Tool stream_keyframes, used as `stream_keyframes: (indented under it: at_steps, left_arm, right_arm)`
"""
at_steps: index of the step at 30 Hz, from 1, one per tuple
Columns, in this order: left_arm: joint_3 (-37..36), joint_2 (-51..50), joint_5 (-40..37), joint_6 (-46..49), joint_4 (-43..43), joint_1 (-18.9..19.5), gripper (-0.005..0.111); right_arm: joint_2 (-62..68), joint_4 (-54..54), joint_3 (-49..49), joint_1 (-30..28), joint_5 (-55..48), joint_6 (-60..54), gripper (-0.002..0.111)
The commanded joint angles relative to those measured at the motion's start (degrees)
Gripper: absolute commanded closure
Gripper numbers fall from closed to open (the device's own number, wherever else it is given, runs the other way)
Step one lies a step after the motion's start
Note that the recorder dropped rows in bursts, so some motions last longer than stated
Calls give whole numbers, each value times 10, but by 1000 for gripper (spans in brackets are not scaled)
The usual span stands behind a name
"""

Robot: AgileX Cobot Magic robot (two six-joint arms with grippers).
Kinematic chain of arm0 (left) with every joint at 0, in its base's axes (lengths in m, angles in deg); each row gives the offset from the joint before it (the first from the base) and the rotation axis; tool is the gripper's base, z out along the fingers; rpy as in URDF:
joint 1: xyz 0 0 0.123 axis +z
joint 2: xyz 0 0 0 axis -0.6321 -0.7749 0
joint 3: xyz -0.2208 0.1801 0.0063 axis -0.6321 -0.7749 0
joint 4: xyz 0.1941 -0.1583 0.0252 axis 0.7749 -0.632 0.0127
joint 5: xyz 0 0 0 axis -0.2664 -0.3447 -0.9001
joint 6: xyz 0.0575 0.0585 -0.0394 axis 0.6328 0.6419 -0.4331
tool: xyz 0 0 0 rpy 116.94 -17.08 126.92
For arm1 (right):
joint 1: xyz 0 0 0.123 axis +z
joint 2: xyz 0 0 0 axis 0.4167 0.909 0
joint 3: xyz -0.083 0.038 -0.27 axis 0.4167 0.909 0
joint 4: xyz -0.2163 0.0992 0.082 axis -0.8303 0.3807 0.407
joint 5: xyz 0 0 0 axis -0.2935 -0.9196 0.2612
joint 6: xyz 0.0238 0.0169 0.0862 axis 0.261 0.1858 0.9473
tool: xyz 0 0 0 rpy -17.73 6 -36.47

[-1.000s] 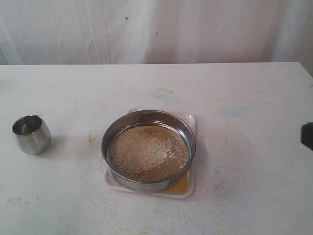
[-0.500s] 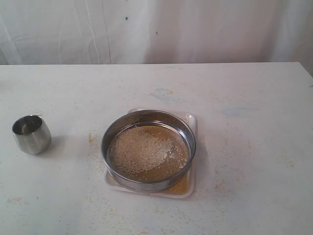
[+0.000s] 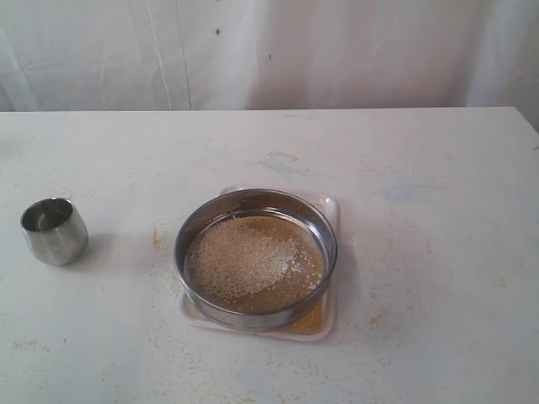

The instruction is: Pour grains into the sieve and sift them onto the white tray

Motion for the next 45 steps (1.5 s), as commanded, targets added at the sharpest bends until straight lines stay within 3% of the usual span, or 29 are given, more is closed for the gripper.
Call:
stream_keyframes:
  at_steps: [1, 8, 14, 45]
  left_arm:
    - [-2, 3, 2, 2, -2, -3, 107]
    - [-2, 3, 2, 2, -2, -3, 107]
    - [-2, 3, 2, 2, -2, -3, 107]
    - [-2, 3, 2, 2, -2, -3, 107]
  right_arm:
    - [-19, -21, 76, -12, 78, 2, 108]
    - [-61, -102, 155, -25, 82, 8, 108]
    - [-61, -167, 155, -38, 84, 99, 108]
    - [-61, -170, 155, -39, 82, 99, 108]
